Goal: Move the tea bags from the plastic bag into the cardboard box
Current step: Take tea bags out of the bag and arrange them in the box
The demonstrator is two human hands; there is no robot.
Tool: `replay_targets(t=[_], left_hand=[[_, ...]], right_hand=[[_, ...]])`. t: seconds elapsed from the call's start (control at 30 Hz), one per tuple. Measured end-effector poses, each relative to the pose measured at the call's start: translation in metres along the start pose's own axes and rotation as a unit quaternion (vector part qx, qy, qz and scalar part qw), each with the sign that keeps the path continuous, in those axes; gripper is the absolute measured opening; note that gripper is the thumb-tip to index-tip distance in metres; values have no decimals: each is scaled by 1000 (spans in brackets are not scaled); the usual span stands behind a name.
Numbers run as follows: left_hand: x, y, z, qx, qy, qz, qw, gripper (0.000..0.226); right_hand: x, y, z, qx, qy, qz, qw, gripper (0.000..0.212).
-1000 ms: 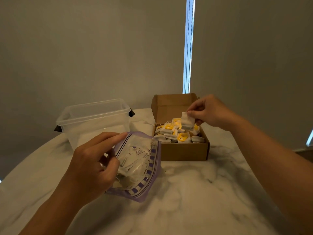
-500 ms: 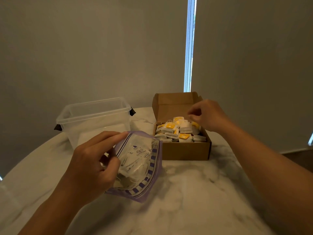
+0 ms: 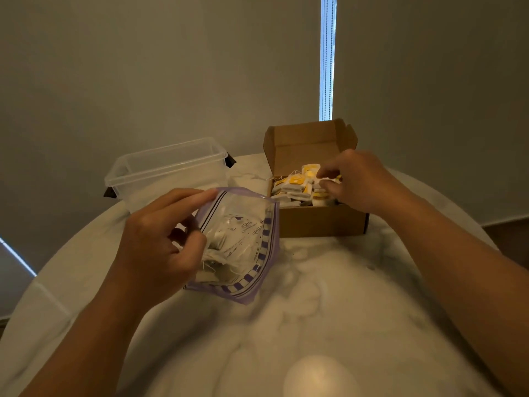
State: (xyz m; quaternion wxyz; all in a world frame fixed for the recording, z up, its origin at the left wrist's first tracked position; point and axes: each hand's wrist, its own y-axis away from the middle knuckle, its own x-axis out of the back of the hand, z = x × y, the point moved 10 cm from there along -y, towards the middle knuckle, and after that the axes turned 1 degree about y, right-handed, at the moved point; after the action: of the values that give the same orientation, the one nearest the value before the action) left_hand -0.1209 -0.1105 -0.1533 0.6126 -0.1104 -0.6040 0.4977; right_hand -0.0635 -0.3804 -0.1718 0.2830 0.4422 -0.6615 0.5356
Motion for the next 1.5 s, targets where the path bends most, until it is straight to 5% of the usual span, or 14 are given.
replay_targets(t=[0.13, 0.27, 0.53, 0.97, 1.17, 1.5], left_hand=[[-1, 0, 1, 1, -7, 3, 1000, 44], [-3, 0, 1, 4, -10, 2, 1000, 44], [-7, 0, 6, -4, -17, -9, 1000, 51], [-5, 1, 7, -11, -20, 1, 1000, 50], [-6, 1, 6, -8, -22, 1, 1000, 47], [-5, 1, 4, -7, -11, 0, 1000, 48]], right_hand=[[36, 33, -59, 72, -102, 63, 990, 14], [28, 73, -132, 151, -221, -22, 963, 13], [-57, 77, -184, 156, -24, -182, 971, 26], [-67, 70, -177, 93, -38, -174, 980, 22], [-50, 72, -154, 54, -183, -109, 976, 13], [-26, 67, -138, 54, -433, -126, 891, 16]])
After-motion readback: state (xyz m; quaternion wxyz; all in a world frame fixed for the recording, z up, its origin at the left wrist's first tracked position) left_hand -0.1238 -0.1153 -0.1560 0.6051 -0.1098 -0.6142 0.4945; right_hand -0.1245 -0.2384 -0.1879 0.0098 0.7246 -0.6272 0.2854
